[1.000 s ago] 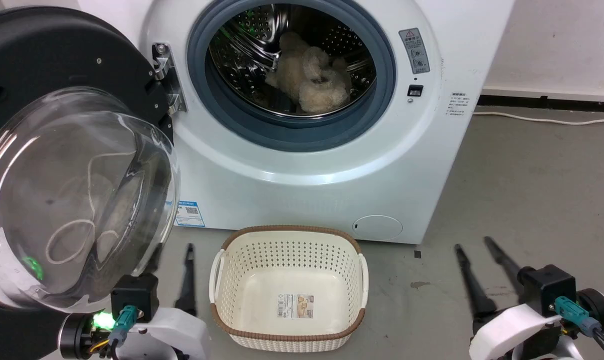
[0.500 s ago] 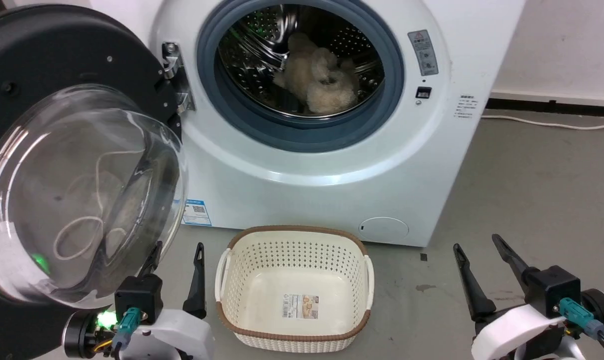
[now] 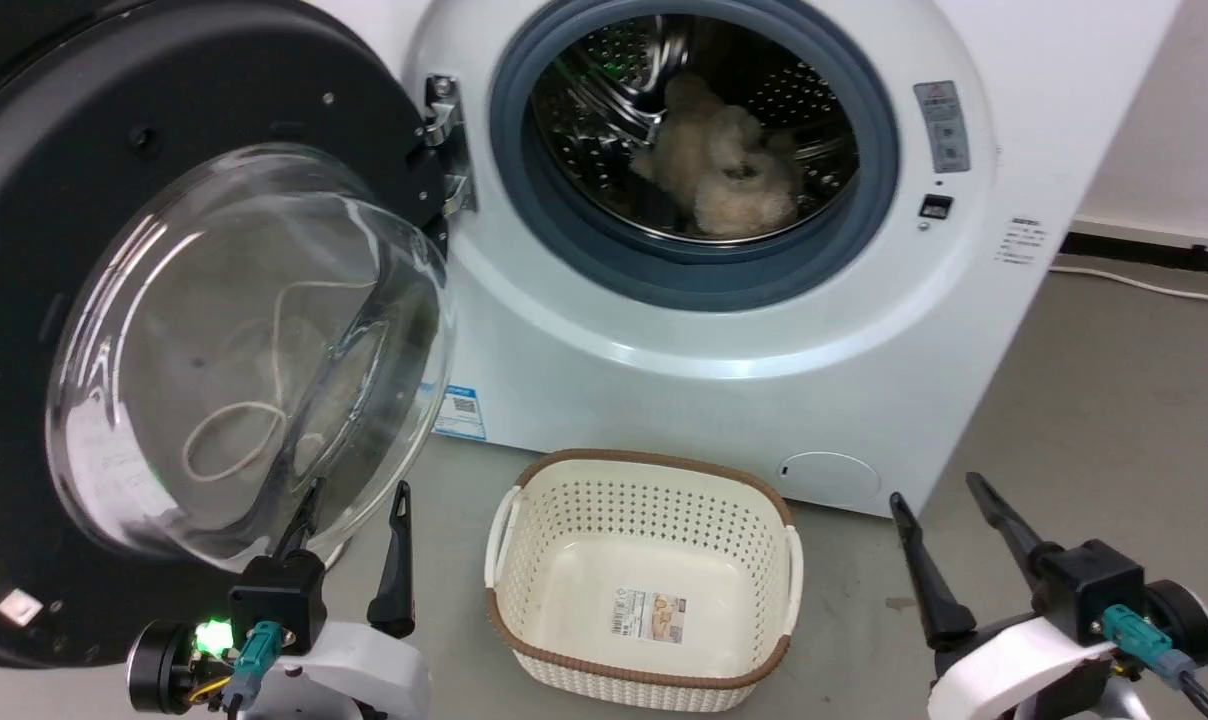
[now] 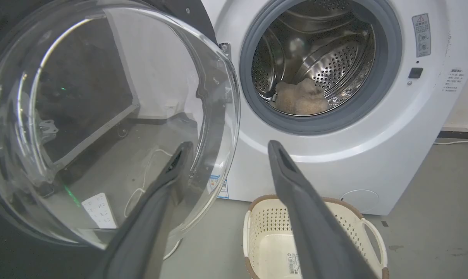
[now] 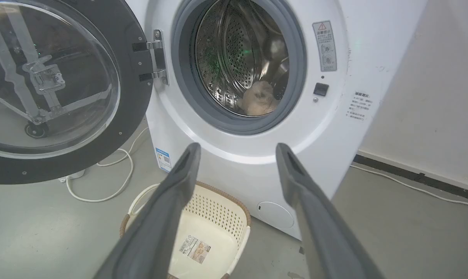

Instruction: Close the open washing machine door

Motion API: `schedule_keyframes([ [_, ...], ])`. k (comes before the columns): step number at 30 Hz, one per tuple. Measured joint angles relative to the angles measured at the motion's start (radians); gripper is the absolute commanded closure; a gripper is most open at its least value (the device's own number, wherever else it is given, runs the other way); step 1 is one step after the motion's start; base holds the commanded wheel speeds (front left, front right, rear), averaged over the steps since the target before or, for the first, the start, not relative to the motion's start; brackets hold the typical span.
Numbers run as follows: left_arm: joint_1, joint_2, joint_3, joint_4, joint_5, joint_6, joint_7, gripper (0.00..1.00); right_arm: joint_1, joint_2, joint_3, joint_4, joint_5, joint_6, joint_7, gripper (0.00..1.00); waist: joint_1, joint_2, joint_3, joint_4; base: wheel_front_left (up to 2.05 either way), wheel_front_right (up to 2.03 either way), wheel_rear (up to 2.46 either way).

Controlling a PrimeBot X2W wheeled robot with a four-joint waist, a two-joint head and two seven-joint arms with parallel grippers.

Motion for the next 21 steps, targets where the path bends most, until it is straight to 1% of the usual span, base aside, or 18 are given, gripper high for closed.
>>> schedule_keyframes([
  [9,0.024,0.000,0.008,-0.030,-0.007,0.012,-0.022,0.00,-0.016,-0.004,0.066,0.039,0.010,0.000,-0.020,0.00,0.0000,0.0000,0.010,0.054,0.00,0.00,0.00],
  [21,0.050,0.000,0.012,-0.053,-0.008,0.013,-0.048,0.00,-0.032,-0.015,0.105,0.074,0.029,0.000,-0.049,0.00,0.0000,0.0000,0.012,0.105,-0.06,-0.06,-0.06],
])
